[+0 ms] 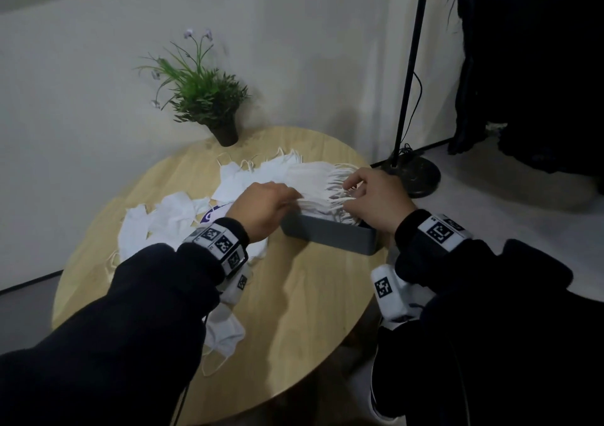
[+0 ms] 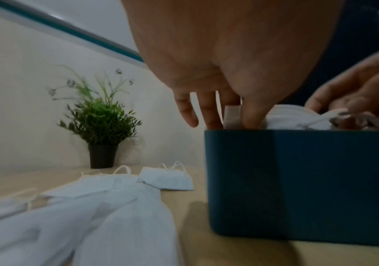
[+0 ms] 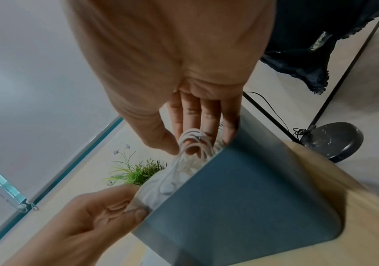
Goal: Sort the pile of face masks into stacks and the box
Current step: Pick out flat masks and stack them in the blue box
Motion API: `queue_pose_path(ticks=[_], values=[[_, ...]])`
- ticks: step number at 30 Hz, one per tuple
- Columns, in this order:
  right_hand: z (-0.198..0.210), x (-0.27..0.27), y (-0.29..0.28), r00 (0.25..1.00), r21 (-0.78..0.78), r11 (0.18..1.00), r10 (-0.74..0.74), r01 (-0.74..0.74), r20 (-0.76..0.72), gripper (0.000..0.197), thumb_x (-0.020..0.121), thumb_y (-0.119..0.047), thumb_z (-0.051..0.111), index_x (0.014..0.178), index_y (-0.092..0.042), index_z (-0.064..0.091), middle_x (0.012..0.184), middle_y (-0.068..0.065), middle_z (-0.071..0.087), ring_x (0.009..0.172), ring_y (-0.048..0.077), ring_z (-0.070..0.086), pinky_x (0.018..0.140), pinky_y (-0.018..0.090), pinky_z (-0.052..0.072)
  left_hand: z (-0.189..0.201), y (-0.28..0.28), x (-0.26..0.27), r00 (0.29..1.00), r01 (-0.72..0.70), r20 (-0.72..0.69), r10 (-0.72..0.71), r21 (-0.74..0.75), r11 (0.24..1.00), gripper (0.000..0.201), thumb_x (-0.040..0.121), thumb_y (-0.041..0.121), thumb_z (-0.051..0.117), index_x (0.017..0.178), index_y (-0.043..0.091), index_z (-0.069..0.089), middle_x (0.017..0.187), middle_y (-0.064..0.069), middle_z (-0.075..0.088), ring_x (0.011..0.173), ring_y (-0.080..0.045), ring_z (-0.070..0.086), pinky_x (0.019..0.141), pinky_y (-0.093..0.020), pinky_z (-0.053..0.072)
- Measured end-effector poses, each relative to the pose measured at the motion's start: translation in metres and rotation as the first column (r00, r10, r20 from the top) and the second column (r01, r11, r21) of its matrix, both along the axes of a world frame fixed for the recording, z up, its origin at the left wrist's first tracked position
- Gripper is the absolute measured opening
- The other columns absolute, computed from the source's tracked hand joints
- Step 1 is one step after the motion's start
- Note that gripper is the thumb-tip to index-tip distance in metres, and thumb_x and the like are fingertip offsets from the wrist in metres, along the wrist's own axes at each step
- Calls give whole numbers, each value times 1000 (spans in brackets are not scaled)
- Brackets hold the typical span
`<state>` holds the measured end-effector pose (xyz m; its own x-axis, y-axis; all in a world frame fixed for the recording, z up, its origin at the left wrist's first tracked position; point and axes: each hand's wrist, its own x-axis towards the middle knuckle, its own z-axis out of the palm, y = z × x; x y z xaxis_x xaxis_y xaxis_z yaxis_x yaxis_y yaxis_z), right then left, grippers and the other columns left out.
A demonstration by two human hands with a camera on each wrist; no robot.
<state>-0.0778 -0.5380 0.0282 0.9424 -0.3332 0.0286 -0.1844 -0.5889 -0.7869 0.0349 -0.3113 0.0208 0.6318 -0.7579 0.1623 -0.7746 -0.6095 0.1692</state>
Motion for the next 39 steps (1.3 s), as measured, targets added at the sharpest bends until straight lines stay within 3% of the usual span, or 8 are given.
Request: queue_pose_path(ticks=[6, 13, 17, 22, 26, 31, 35, 39], values=[[-6, 3, 4, 999, -12, 1000, 14, -14, 29, 20, 79, -20, 81, 97, -23, 72, 90, -5, 68, 76, 9, 64, 60, 9, 43, 1, 10, 4, 992, 0, 125, 6, -47, 999, 26, 101, 26, 56, 123, 24, 69, 114, 0, 71, 102, -24, 64, 89, -42, 51], [-5, 7, 12, 992, -78, 997, 35, -26, 124, 12, 82, -20, 76, 91, -27, 81, 103, -3, 73, 94, 14, 65, 87, 25, 49, -18, 18, 5, 966, 2, 255, 42, -172, 985, 19, 97, 23, 66, 108, 16, 79, 103, -5, 74, 89, -30, 67, 74, -38, 52], [3, 13, 29, 962, -100, 994, 76, -51, 263, 17, 88, -16, 72, 101, -22, 82, 109, -1, 73, 93, 15, 64, 92, 30, 51, -30, 17, -7, 991, -51, 105, 83, -271, 961, 30, 103, 29, 57, 127, 19, 71, 118, -2, 66, 105, -21, 61, 88, -37, 52], [3, 19, 66, 981, -417, 889, 192, -186, -28, 25, 93, -25, 59, 102, -22, 82, 114, 3, 75, 110, 30, 65, 100, 44, 50, -41, 33, -7, 972, -234, -101, 211, -382, 894, 36, 100, 31, 65, 136, 25, 63, 132, 4, 59, 117, -14, 58, 99, -33, 50], [13, 28, 83, 980, -498, 860, 177, -110, 90, 34, 94, -31, 61, 127, -30, 68, 133, -4, 64, 125, 27, 52, 103, 46, 38, -43, 55, -9, 890, -313, -414, 191, -249, 916, 60, 98, 39, 67, 152, 42, 42, 144, 12, 59, 126, -7, 56, 105, -32, 48], [7, 38, 101, 978, -668, 714, 153, -209, -143, 26, 90, -24, 55, 110, -24, 71, 130, -3, 61, 121, 29, 47, 96, 46, 32, -41, 80, 4, 856, -315, -466, 224, -126, 941, 54, 101, 42, 62, 152, 34, 46, 136, 6, 64, 116, -10, 62, 101, -30, 50], [-6, 42, 110, 974, -592, 802, 192, -83, 122, 33, 91, -33, 57, 119, -25, 73, 125, -3, 65, 115, 29, 55, 94, 46, 36, -30, 95, 54, 841, -422, -394, 370, -52, 905, 39, 101, 41, 60, 138, 27, 60, 121, 5, 69, 111, -17, 65, 95, -30, 48], [-15, 43, 131, 875, -185, 957, 281, -224, 395, 25, 93, -19, 60, 113, -18, 75, 104, -2, 71, 96, 16, 65, 86, 35, 55, -22, 92, 112, 780, -562, -329, 533, 8, 827, 40, 99, 41, 61, 134, 23, 61, 124, -2, 68, 112, -24, 64, 87, -33, 51]])
